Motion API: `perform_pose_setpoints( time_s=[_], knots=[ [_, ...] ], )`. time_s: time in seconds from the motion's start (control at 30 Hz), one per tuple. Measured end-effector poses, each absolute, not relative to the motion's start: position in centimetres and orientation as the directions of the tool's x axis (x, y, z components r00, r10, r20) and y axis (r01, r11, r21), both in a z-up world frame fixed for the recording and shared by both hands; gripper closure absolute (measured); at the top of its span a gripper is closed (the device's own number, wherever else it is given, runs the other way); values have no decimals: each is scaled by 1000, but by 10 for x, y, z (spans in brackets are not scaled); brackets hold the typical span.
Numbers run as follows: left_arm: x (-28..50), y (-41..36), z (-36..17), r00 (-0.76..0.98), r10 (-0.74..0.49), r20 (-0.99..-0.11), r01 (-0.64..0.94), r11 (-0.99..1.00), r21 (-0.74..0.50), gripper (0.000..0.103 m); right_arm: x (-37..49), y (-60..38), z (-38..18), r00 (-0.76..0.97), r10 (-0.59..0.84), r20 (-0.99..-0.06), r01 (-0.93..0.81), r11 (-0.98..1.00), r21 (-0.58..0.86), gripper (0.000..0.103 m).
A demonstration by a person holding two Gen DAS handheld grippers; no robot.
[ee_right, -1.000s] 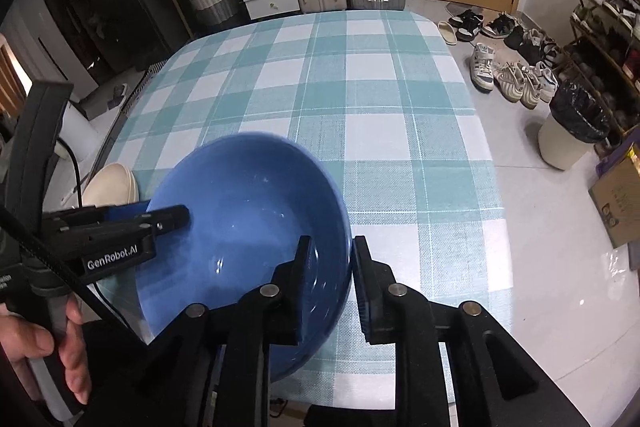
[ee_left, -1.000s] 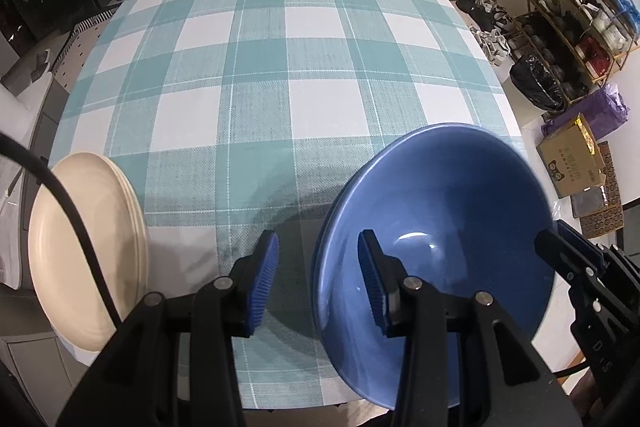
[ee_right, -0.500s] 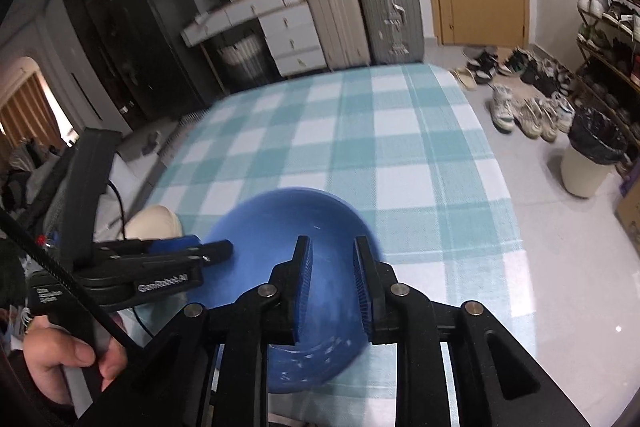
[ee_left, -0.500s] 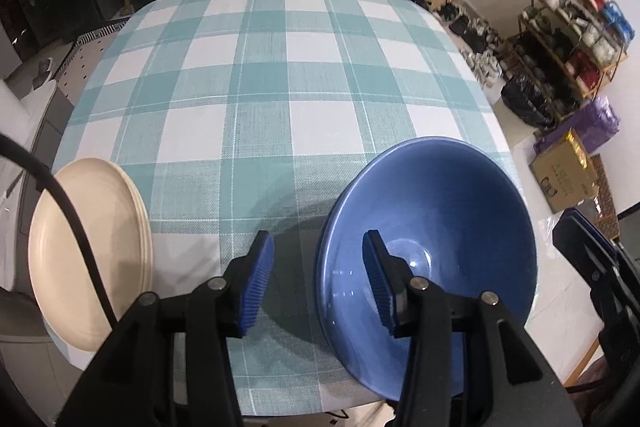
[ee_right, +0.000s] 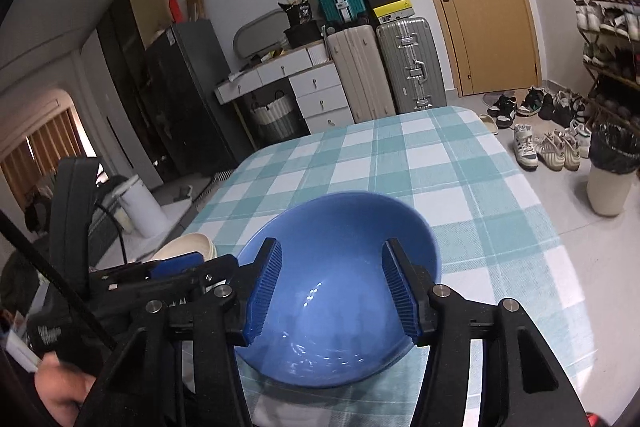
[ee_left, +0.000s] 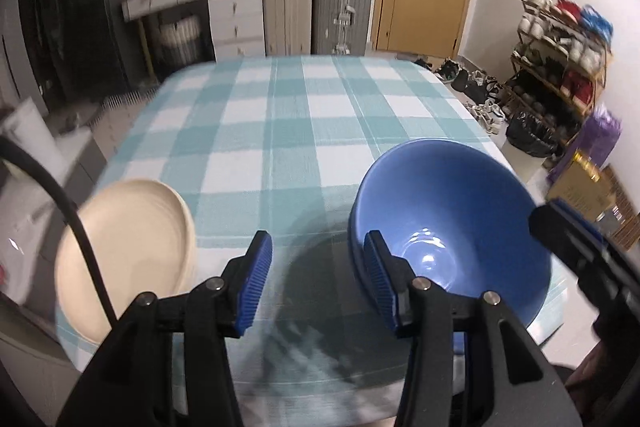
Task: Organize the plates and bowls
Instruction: 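Open both grippers and withdraw upward from the stacked blue bowls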
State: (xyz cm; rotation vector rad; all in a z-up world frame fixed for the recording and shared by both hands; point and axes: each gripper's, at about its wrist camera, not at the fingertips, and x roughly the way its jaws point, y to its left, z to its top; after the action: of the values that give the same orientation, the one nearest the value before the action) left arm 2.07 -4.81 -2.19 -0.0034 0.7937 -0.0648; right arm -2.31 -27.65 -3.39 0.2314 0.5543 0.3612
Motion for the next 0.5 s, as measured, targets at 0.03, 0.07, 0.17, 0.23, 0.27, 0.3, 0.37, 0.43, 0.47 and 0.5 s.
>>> perform_pose_setpoints(
  time_s=[0.03,0.07,0.17,0.23,0.27,0.3,0.37,0.43,0.47,0.5],
  knots=[
    [16,-48,-22,716,-53,-696,64,998,-11,50,-25,-276,-34,789,400,-467,-275,909,313,46],
    [11,-46,-21,736,-40,-676,65,998,11,50,-27,-276,-33,791,402,-461,-280,908,312,44],
    [-2,-37,-22,788,-5,-616,41,998,45,46,-38,-276,-29,821,389,-417,-290,914,282,29],
    [-6,-30,-23,796,-20,-605,36,999,14,43,-48,-271,-26,834,397,-383,-321,914,247,24],
    [-7,-27,-23,795,-25,-606,32,999,1,42,-52,-269,-24,837,399,-374,-333,914,231,22],
    [-8,-24,-22,798,-24,-602,24,1000,-7,35,-56,-266,-23,840,401,-366,-343,914,214,19],
    [-13,-18,-21,818,-18,-576,6,1000,-23,20,-63,-259,-23,839,413,-354,-369,911,186,18],
    [-23,-14,-15,854,-18,-520,-2,999,-40,20,-69,-252,-22,832,432,-349,-402,902,160,17],
    [-27,-14,-13,871,-15,-491,-1,999,-34,20,-72,-249,-22,831,435,-347,-410,900,147,17],
    [-30,-15,-11,883,-3,-470,-7,1000,-19,19,-73,-247,-21,833,434,-344,-413,900,135,16]
  ],
)
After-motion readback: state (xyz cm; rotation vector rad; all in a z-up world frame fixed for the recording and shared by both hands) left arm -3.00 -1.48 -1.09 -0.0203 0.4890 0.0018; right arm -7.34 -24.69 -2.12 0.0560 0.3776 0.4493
